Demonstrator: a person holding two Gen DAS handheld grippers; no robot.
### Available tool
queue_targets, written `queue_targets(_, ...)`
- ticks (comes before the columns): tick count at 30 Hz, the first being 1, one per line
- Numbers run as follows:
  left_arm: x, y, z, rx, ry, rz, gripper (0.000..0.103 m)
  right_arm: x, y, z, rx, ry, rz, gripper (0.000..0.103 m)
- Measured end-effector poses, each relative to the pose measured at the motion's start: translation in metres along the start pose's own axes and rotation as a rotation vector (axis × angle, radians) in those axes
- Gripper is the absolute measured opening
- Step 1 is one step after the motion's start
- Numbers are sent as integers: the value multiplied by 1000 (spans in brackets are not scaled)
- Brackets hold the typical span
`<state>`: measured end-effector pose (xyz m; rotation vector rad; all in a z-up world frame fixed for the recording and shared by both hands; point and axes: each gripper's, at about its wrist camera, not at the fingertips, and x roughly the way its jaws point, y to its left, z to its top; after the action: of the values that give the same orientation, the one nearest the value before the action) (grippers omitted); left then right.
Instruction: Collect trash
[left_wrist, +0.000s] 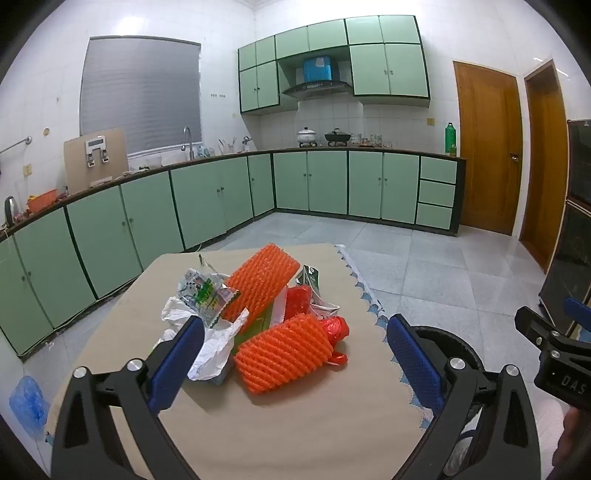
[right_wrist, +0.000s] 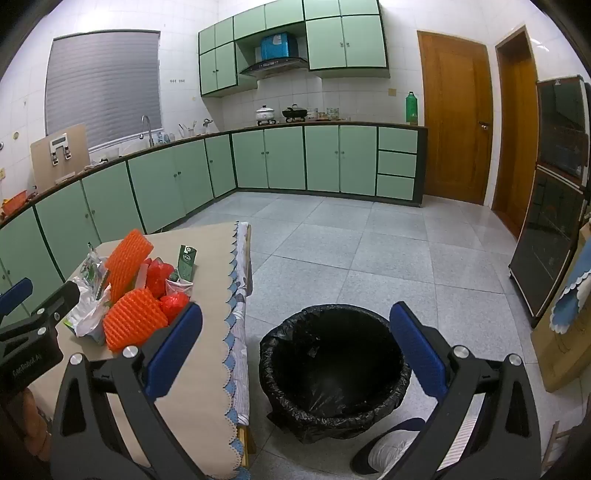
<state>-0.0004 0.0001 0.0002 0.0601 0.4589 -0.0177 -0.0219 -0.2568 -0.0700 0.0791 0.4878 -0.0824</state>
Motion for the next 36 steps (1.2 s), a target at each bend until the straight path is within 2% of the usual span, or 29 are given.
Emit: queue_targets(36,-1,-1,1,4,-3,-2,97,0,0,1,4,0,3,98)
